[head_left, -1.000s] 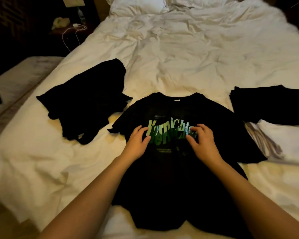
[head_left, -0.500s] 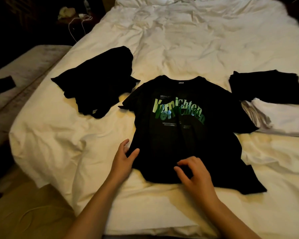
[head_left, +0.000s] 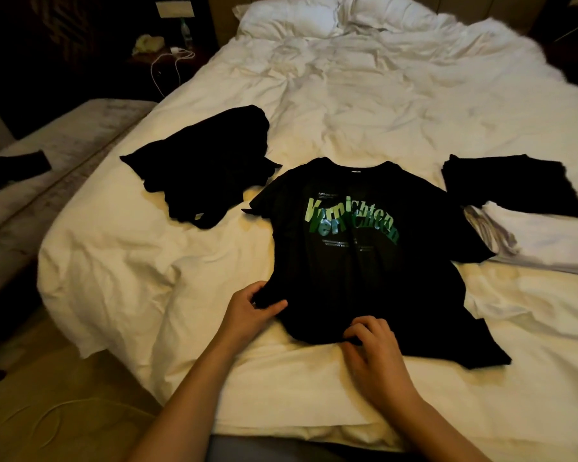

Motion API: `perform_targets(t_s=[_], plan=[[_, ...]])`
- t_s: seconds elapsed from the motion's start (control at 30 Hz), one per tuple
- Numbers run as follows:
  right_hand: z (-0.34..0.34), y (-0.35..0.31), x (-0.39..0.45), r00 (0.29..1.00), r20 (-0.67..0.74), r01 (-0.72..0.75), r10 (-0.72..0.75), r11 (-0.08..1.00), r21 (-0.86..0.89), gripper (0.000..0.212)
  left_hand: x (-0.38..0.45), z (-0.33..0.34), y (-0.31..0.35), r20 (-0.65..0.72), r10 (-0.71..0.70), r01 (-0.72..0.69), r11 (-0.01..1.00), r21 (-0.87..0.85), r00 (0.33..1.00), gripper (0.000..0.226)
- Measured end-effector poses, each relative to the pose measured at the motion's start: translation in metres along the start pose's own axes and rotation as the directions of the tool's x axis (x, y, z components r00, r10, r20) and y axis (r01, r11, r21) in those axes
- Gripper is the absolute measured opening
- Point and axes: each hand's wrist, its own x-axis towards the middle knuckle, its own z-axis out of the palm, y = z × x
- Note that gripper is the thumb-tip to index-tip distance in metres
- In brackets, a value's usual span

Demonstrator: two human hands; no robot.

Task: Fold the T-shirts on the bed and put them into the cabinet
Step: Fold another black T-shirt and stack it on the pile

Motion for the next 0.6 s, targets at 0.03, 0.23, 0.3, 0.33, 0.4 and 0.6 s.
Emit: perform_targets(t_s=[0.03, 0.23, 0.3, 0.33, 0.4, 0.6], plan=[[-0.001, -0.002, -0.001, 1.000, 0.003, 0.001, -0.001, 1.000, 0.029, 0.012, 0.000, 0.000, -0.001, -0.024, 0.000, -0.001, 1.000, -0.023, 1.000, 0.015], [-0.004, -0.010, 0.003, 0.997, 0.013, -0.071, 0.070, 0.982, 0.176, 0.002, -0.005, -0.001, 0.011, -0.142, -0.001, -0.024, 0.984, -0.178, 0.990, 0.013], [-0.005, -0.015, 0.007, 0.992, -0.012, -0.116, 0.124, 0.955, 0.273, 0.007, -0.005, 0.000, 0.011, -0.173, -0.016, -0.024, 0.974, -0.225, 0.985, 0.013], [-0.006, -0.017, 0.009, 0.991, -0.026, -0.120, 0.135, 0.943, 0.311, 0.008, -0.005, -0.001, 0.012, -0.182, -0.027, -0.022, 0.966, -0.258, 0.983, 0.012], [-0.009, -0.023, 0.014, 0.990, -0.068, -0.092, 0.123, 0.934, 0.345, 0.006, -0.005, -0.003, 0.015, -0.170, -0.055, -0.012, 0.929, -0.371, 0.984, 0.008], [-0.022, -0.034, 0.031, 0.977, -0.159, -0.072, 0.144, 0.919, 0.388, 0.003, -0.003, -0.009, 0.025, -0.143, -0.039, -0.046, 0.839, -0.543, 0.989, 0.009]])
